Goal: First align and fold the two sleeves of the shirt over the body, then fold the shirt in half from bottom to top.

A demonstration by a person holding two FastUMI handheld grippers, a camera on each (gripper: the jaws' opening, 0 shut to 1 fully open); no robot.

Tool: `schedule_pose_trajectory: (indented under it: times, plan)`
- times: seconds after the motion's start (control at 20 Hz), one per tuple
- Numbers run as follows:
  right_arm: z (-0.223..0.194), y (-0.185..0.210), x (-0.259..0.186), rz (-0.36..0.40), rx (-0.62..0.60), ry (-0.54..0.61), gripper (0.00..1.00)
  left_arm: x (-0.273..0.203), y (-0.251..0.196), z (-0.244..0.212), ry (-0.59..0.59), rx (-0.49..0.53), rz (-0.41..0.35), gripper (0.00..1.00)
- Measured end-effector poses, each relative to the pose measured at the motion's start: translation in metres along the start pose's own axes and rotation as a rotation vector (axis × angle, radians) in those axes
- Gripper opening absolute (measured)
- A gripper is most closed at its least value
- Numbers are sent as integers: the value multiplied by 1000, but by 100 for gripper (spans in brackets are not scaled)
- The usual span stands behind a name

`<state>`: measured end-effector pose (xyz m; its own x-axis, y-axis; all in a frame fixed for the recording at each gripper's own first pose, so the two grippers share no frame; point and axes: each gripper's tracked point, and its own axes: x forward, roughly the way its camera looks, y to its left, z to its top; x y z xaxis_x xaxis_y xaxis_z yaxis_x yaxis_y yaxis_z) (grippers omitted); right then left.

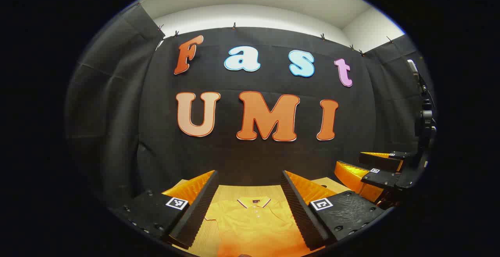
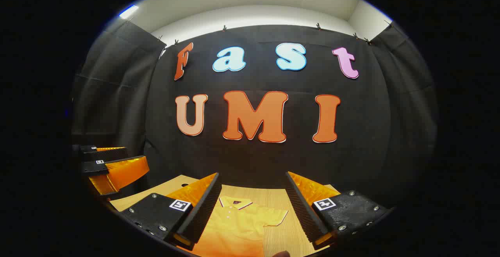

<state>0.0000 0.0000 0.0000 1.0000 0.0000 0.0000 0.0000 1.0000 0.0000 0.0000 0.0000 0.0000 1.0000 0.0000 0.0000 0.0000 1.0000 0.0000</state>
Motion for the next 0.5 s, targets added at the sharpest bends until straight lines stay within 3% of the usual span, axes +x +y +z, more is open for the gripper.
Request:
schedule_pose_trajectory:
  times: [0.5]
  plan:
    - [-4, 7, 6, 34, 11, 9, 98, -5, 0, 5, -12, 22, 23, 98]
